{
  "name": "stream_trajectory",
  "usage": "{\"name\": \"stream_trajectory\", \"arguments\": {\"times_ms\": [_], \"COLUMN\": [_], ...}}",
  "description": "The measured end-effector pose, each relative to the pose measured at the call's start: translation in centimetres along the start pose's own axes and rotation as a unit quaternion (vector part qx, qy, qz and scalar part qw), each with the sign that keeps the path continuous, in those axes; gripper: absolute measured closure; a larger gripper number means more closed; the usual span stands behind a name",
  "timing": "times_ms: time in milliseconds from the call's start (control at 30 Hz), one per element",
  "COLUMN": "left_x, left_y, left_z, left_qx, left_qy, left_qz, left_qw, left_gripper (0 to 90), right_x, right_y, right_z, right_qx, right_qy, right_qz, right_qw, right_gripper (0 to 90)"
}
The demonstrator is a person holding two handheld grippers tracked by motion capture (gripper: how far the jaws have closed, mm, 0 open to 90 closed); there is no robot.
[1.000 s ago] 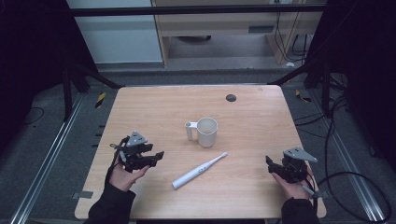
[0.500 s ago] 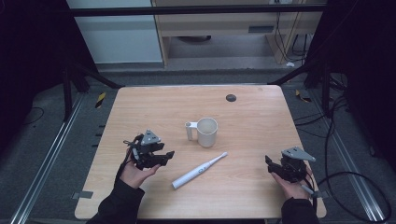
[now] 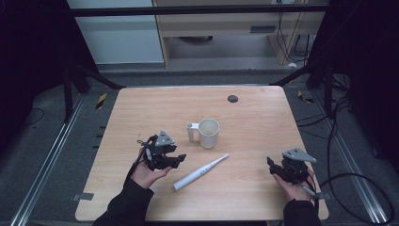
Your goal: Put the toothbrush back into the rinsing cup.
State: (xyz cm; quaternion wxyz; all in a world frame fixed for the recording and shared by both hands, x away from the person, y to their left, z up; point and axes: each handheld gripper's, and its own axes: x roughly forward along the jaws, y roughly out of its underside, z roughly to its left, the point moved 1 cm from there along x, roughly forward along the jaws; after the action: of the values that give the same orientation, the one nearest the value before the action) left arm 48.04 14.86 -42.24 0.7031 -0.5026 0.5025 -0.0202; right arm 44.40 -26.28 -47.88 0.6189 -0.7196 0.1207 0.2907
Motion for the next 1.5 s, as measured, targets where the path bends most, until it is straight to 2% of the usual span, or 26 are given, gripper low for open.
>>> {"name": "stream_trajectory", "arguments": {"times_ms": [367, 400, 633, 700, 967, 1167, 1467, 1500], "left_x": [1.8, 2.1, 3.2, 3.6, 4.7, 5.3, 6.6, 6.6], "left_y": [-0.8, -1.0, -1.6, -1.8, -2.0, -2.5, -3.0, -3.0], "left_z": [-1.6, -1.9, -2.9, -3.2, -3.5, -3.9, -4.9, -4.9], "left_qx": [0.028, 0.037, 0.056, 0.057, 0.059, 0.068, 0.09, 0.09], "left_qy": [0.019, 0.023, 0.035, 0.042, 0.046, 0.046, 0.053, 0.053], "left_qz": [0.024, 0.032, 0.048, 0.053, 0.069, 0.082, 0.111, 0.111], "left_qw": [0.9991, 0.9986, 0.9967, 0.9961, 0.9948, 0.9932, 0.9883, 0.9883], "left_gripper": [46.7, 46.7, 47.1, 47.8, 49.0, 49.3, 49.7, 49.8], "right_x": [-0.1, -0.1, 0.1, 0.2, 0.3, 0.4, 0.5, 0.5], "right_y": [0.0, 0.0, 0.1, 0.1, 0.1, 0.1, 0.1, 0.1], "right_z": [-0.1, -0.1, -0.1, 0.0, 0.1, 0.2, 0.2, 0.2], "right_qx": [0.001, 0.005, 0.005, 0.005, 0.003, 0.001, -0.002, -0.002], "right_qy": [-0.002, -0.002, -0.004, -0.007, -0.006, -0.005, -0.008, -0.008], "right_qz": [-0.005, -0.002, 0.007, 0.009, 0.015, 0.019, 0.025, 0.025], "right_qw": [1.0, 1.0, 0.9999, 0.9999, 0.9999, 0.9998, 0.9997, 0.9997], "right_gripper": [39.0, 38.3, 36.6, 36.5, 36.4, 36.2, 36.1, 36.1]}}
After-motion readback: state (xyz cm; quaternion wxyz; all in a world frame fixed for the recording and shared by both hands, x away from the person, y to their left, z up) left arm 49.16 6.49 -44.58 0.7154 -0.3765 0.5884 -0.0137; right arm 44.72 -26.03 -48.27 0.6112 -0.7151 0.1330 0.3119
